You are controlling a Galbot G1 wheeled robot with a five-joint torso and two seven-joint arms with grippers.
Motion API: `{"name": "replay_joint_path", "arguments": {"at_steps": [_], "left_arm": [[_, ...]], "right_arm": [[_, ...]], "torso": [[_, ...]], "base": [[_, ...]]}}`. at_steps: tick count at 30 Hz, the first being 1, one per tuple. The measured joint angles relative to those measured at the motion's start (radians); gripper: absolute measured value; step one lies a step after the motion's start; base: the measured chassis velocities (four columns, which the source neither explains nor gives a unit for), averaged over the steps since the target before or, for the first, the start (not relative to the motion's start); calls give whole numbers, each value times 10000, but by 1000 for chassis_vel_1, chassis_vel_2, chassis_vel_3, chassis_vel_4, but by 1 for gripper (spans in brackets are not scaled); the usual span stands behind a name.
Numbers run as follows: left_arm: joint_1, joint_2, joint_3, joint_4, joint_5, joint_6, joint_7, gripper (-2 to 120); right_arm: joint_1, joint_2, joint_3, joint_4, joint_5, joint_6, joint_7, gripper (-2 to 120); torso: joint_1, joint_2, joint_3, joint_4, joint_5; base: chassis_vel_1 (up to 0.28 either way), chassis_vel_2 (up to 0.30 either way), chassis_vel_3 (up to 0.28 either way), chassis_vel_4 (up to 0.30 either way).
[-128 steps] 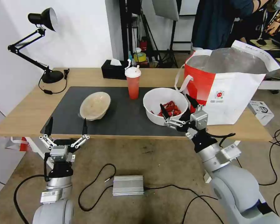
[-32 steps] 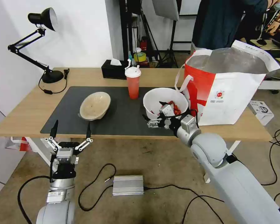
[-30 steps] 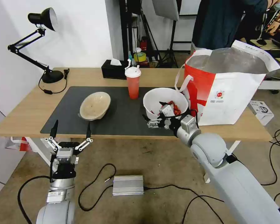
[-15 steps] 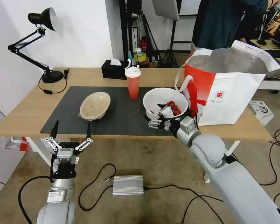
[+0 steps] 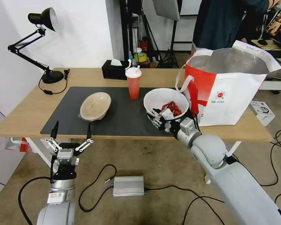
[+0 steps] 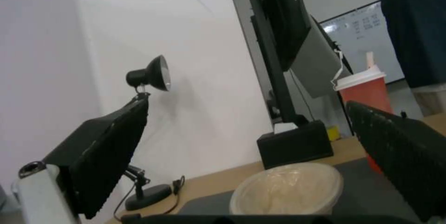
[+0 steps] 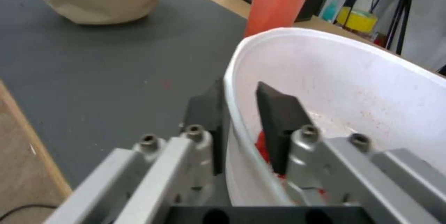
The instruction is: Pick up the trash from the table and place it into the takeout bag.
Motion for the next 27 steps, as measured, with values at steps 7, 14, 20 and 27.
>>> {"name": "replay_joint_path", "arguments": {"at_steps": [7,14,20,27], "left_arm": [[-17,0,0,25,0,-30,-8,100],[-47,0,0,49,-2,-38,-12,100],[-73,0,-1,88,-3,-51,-18,100],[-107,0,-7,115,-5,-54,-19,100]], "right_arm": [[-38,-13,-5,8,-75,-8,-41,2],[-49,-28,-17,10,-82,-4,-62,2],[-47,-26,-24,-13,-107,10,-104,2],[-18,-19,-29,-68,-162,44,-202,2]], "torso": [[1,0,-1,-1,0],[1,0,0,0,0],[1,0,0,0,0],[0,0,0,-1,0]], "base": [[0,0,0,0],[0,0,0,0],[0,0,0,0],[0,0,0,0]]}}
